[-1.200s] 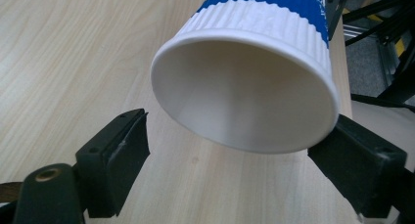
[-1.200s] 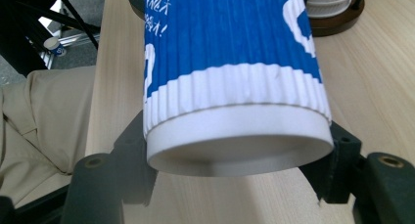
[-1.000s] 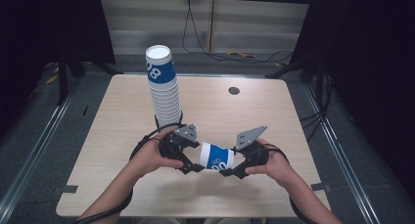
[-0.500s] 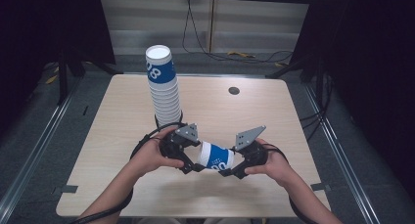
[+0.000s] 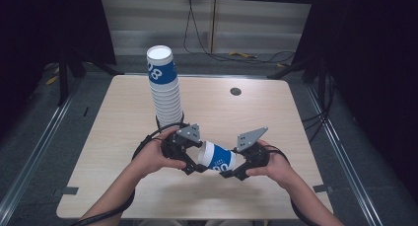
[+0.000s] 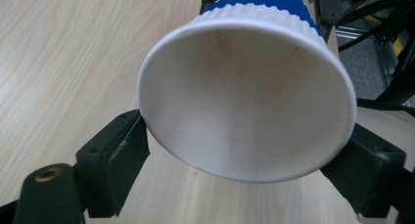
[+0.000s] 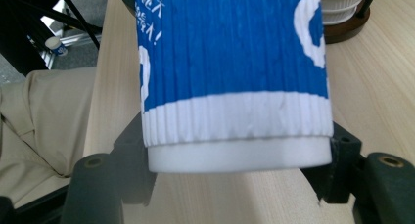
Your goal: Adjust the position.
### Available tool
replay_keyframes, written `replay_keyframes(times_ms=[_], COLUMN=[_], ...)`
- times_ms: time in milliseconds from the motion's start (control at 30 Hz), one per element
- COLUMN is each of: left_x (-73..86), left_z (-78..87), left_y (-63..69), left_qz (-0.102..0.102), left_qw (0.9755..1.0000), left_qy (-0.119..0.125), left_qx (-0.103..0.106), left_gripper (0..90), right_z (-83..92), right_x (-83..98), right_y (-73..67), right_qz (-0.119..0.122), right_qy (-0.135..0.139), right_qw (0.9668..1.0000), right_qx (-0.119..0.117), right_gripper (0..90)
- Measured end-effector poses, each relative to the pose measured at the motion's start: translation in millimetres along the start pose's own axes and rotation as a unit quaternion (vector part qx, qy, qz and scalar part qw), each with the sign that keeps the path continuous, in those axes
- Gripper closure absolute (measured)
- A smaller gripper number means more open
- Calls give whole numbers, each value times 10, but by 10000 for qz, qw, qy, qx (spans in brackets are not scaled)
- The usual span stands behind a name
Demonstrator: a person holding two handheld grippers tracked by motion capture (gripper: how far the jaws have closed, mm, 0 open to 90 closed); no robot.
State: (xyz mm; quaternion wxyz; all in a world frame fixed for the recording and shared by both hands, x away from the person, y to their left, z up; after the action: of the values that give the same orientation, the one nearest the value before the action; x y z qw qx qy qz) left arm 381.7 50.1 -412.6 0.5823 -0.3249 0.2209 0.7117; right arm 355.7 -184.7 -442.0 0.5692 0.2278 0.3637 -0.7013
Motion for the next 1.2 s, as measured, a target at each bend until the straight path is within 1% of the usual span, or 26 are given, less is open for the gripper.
replay_keyframes(times_ms=[67, 100, 133, 267, 300, 367, 467, 600, 633, 700, 733, 767, 867, 1000, 1067, 1133, 1200], left_x=[-4, -6, -4, 1, 6, 8, 8, -1, -4, -13, -17, -17, -19, -16, -11, -13, -15], left_z=[-3, -3, -2, 3, -8, -6, 1, 23, 27, 41, 46, 47, 59, 65, 61, 50, 45], left_y=[10, 8, 12, 13, 18, 18, 19, 20, 19, 24, 24, 24, 23, 20, 22, 28, 31], left_qz=[11, -15, 13, -34, -37, -42, -107, -159, -200, -206, -229, -222, -221, -224, -186, -219, -210], left_qw=[10000, 10000, 10000, 10000, 10000, 10000, 9999, 9998, 9997, 9997, 9996, 9997, 9997, 9997, 9998, 9997, 9997], left_qy=[-12, -19, -19, -50, 14, 16, -10, 13, 7, 6, -24, -15, -33, 0, -21, -17, -47], left_qx=[-3, -6, 3, -28, -22, -41, -81, -86, -103, -119, -135, -140, -125, -126, -103, -57, -84], left_gripper=[155, 155, 156, 161, 162, 168, 184, 202, 205, 210, 212, 213, 221, 235, 234, 212, 191], right_z=[-9, -17, -20, -25, -28, -35, -39, -54, -59, -71, -81, -83, -90, -85, -84, -87, -92], right_x=[-1, -3, -5, -10, -12, -14, -15, -15, -15, -15, -15, -15, -14, -20, -21, -17, -12], right_y=[0, 2, 2, 4, 3, 2, 5, 13, 16, 13, 17, 16, 17, 18, 19, 13, 13], right_qz=[-19, -15, -10, -9, -15, -12, -27, -25, -15, -69, -53, -50, -65, -52, -50, -45, -38], right_qy=[-23, -25, -21, -62, -83, -119, -165, -172, -168, -171, -169, -179, -151, -150, -169, -197, -203], right_qw=[10000, 10000, 10000, 10000, 10000, 9999, 9999, 9998, 9999, 9998, 9998, 9998, 9999, 9999, 9998, 9998, 9998], right_qx=[-4, -6, -12, -23, -3, -3, 27, 22, 8, 8, -1, 30, 18, 20, 15, -17, -49], right_gripper=[315, 314, 315, 315, 315, 315, 316, 316, 315, 315, 315, 315, 315, 315, 316, 316, 315])
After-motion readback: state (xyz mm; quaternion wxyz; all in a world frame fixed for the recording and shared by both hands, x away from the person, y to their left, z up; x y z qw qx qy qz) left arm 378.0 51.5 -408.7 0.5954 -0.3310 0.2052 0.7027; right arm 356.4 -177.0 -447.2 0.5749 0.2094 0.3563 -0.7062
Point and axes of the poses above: each handheld gripper's, and its own axes: z roughly backward along the jaws, x roughly out of its underside, y roughly to its right, the point moved 1 cm from there along -z, roughly forward along the jaws, and after that the axes turned 12 degrees about -x, right-handed, at the moved point
